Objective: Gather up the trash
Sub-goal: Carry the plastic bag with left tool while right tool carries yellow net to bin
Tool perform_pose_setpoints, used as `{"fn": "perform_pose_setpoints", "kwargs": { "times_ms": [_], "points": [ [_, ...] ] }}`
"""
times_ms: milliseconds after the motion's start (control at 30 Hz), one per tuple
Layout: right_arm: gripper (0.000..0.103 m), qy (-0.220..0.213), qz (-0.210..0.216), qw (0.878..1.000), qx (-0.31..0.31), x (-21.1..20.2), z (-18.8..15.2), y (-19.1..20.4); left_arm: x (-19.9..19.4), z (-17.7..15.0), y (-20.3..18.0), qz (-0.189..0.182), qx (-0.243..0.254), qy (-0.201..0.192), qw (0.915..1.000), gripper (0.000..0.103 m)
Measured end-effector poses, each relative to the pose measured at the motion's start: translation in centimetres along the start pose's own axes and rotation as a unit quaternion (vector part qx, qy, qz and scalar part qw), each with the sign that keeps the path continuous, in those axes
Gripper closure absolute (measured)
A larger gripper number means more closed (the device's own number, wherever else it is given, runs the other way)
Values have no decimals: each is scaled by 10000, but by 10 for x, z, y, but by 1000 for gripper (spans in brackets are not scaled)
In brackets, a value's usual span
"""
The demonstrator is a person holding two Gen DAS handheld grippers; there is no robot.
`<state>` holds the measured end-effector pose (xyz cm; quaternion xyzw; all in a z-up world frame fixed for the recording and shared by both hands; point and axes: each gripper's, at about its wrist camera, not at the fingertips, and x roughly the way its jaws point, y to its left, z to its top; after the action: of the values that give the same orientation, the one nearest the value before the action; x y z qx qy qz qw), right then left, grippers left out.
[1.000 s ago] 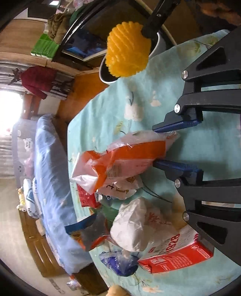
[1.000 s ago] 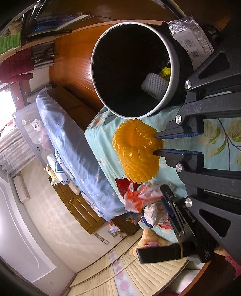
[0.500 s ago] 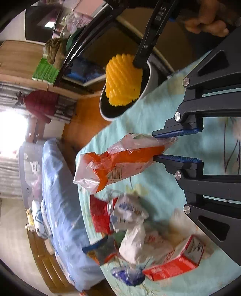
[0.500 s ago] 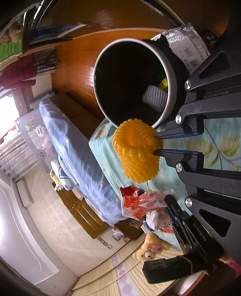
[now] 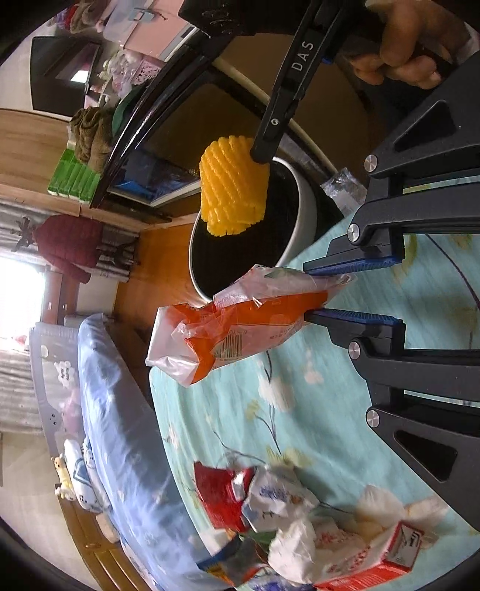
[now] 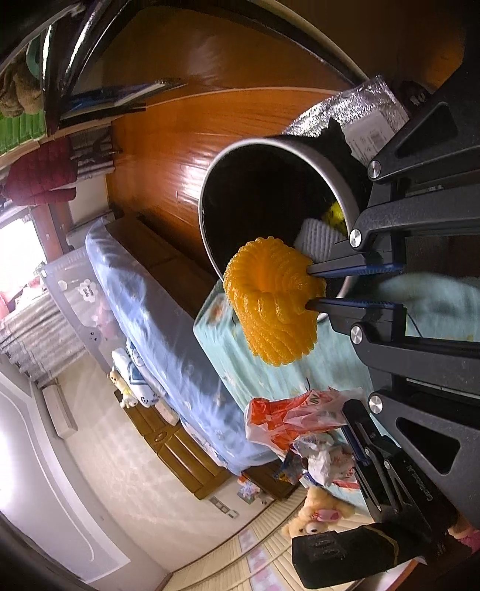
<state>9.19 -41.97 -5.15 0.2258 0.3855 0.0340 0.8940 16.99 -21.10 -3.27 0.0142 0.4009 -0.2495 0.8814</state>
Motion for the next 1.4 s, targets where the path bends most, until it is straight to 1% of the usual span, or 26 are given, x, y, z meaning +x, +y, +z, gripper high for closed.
{"fn": "perform_pose_setpoints", "kwargs": {
  "times_ms": [367,600,933,1400],
  "points": [
    [92,37,-253,9997,67,8,16,-20,20,24,-20,-202,197,83,9996,86],
    [92,123,-353,9991,198,16,24,-34,34,37,-32,-229,308,118,9992,86],
    [92,202,-430,9985,265,24,30,-42,55,47,-43,-291,296,266,9988,86],
    [92,313,-476,9978,354,34,36,-51,70,53,-50,-269,305,382,9984,85]
  ]
}}
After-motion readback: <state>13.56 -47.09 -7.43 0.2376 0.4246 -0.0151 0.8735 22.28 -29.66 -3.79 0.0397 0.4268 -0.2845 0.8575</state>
